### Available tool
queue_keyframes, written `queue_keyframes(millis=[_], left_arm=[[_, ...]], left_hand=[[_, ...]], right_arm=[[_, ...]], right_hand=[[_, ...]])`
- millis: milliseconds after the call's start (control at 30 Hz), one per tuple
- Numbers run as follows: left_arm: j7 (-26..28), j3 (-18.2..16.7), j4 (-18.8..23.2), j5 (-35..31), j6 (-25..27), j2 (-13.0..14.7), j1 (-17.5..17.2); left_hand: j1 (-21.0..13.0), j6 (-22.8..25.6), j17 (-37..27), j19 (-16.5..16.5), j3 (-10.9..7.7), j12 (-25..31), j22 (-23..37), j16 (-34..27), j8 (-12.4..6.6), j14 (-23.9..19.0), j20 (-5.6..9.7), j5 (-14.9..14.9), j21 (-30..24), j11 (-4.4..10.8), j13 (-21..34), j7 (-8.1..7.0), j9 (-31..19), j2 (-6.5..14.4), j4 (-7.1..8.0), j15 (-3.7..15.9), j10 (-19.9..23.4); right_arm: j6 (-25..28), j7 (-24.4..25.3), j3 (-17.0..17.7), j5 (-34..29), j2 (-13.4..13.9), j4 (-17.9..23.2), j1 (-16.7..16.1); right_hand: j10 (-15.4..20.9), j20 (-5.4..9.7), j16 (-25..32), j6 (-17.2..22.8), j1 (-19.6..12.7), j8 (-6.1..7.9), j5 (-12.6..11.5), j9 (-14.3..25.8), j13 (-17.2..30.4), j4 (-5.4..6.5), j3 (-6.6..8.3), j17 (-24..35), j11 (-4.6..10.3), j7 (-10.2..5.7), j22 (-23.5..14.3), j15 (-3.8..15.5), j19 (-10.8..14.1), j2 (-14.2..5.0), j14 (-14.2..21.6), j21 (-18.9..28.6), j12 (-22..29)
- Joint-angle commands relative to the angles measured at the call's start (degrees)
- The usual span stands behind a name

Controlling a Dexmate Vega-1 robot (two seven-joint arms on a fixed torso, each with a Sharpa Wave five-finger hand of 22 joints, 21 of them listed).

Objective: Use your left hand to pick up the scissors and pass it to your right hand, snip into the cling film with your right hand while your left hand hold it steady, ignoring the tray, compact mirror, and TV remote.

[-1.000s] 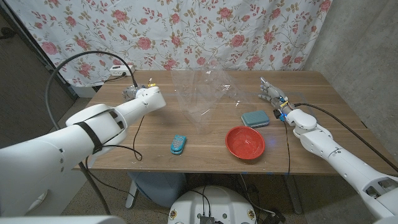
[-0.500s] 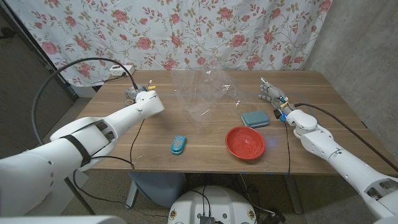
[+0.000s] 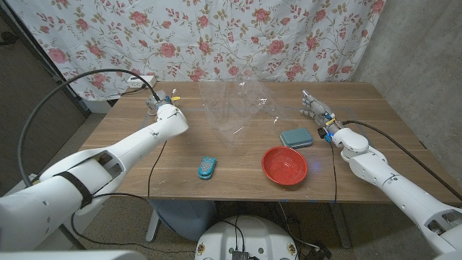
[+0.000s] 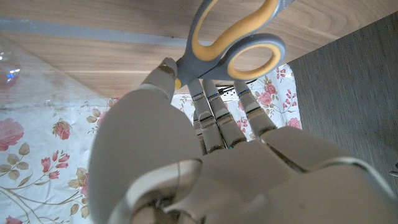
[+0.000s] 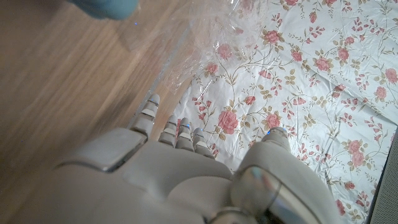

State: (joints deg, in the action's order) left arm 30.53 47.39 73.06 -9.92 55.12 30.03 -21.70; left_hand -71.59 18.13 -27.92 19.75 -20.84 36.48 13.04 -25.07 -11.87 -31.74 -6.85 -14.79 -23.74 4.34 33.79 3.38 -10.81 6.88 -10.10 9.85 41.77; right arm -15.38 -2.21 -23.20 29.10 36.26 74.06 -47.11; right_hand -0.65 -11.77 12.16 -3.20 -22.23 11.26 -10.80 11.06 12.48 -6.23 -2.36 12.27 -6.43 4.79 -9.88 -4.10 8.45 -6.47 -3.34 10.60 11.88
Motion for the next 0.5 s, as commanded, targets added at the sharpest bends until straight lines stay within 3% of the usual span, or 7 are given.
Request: queue_keyframes(millis=[33,500], left_arm=[[4.2,-5.8,10.3,0.0,-3.9,2.2,-5.9],[7.6,-12.3,19.1,2.0,-12.7,2.5,-12.4]], left_hand=[[-0.8,0.4,-0.5,-0.2,0.15,0.5,0.2,-0.4,0.21,-0.4,0.35,0.4,-0.4,7.03,0.2,0.11,-0.1,0.2,0.05,0.14,7.1],[-1.3,0.9,-1.6,-0.2,0.61,1.0,0.1,-1.1,0.34,-0.6,0.42,1.0,-0.7,7.07,0.2,0.15,-0.1,0.4,0.33,0.53,6.7]], right_arm=[[-0.2,0.6,0.5,0.1,0.7,1.5,-1.1],[-0.8,1.1,1.2,0.2,1.1,2.7,-2.4]], right_hand=[[-0.4,-0.33,0.2,-0.2,0.0,0.26,0.1,0.2,0.0,-0.17,0.37,0.1,-0.35,-0.25,0.0,-0.21,-0.2,-0.2,-0.2,0.3,0.3],[-0.4,-0.32,0.3,-0.2,0.0,0.27,0.1,0.2,0.0,-0.17,0.43,0.1,-0.35,-0.29,0.0,-0.29,-0.3,-0.18,-0.2,0.3,0.3]])
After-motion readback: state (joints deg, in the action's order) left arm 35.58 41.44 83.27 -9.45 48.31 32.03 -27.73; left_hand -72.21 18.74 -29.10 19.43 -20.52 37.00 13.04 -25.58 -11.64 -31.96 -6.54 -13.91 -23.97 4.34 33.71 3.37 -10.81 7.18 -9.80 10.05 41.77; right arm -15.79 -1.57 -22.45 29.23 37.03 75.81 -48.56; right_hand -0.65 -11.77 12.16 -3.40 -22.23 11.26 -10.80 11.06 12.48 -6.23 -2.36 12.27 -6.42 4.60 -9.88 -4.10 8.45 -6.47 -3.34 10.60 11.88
